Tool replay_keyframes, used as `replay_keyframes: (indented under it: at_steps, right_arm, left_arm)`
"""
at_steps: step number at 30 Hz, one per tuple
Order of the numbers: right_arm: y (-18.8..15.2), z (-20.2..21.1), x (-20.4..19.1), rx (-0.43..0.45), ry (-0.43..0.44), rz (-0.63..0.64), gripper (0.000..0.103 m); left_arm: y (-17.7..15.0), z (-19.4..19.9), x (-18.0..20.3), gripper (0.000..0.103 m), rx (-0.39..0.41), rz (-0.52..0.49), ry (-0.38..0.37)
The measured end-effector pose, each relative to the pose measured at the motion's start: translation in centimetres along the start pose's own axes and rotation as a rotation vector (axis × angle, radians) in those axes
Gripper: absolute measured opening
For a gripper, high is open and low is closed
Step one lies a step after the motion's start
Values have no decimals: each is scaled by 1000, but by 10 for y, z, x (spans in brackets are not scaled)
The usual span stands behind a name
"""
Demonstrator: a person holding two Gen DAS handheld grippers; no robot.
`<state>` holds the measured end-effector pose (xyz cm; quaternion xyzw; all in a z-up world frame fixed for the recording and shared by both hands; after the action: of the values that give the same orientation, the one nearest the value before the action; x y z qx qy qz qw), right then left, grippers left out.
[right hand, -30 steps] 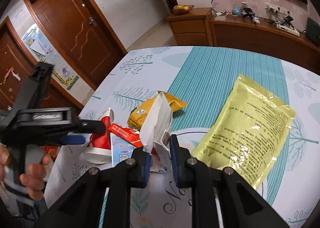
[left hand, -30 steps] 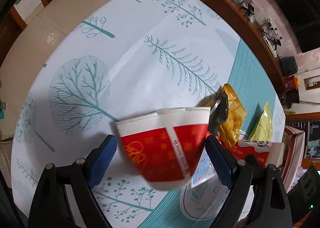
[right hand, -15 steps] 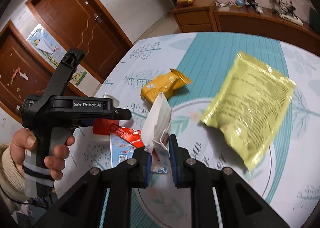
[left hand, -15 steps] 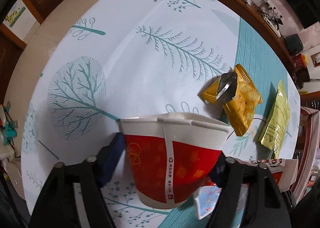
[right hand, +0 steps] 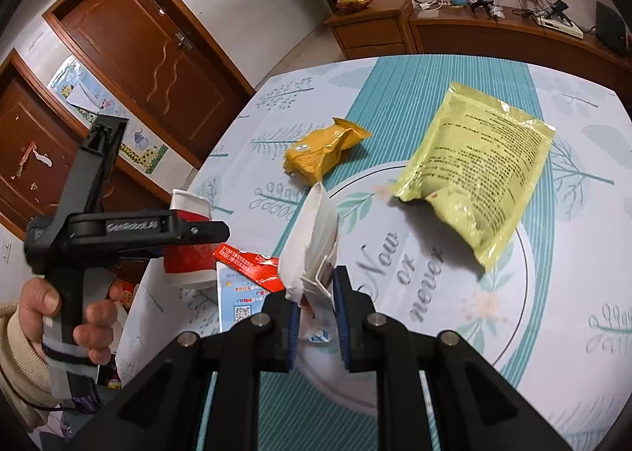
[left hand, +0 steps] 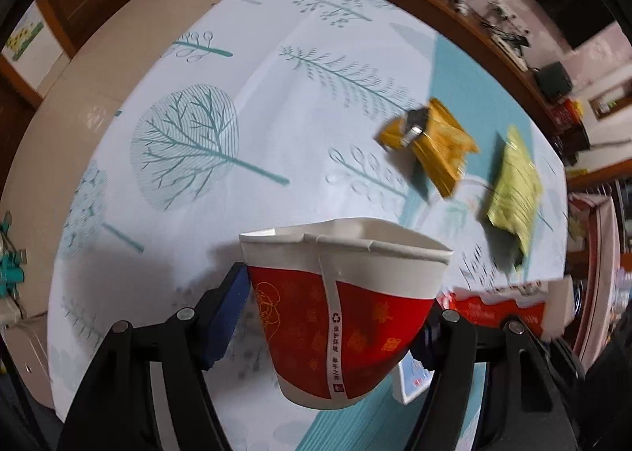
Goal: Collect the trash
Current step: 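Carry both items down to the black bin and open both tools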
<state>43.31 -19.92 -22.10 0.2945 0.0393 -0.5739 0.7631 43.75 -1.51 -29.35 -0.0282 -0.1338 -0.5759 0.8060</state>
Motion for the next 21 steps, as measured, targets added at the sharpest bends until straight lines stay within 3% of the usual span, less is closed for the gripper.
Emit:
replay_keyframes:
  at_steps: [4, 11, 21]
  right_arm:
    - [-14, 12, -12, 12, -17, -4, 15]
    - [-57, 44, -48, 63, -74, -24, 15]
    - [-161, 102, -139, 184, -164, -128, 15]
  left_arm:
    - [-30, 29, 0, 70, 28, -62, -21]
    - [-98, 96, -35, 70, 63, -161, -79]
    - [-216, 167, -91, 70, 78, -361, -151]
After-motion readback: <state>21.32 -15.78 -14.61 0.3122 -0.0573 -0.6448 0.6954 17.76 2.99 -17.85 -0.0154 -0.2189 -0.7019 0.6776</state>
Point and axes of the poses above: each gripper's, at about its wrist camera, not at the fingertips, and z roughly against the way its jaws point, x to its right, y to its top, the point moved 10 cm from there along -z, roughly the way its jaws point, and after that the axes turned 5 degrees about -x, right-handed, at the moved point
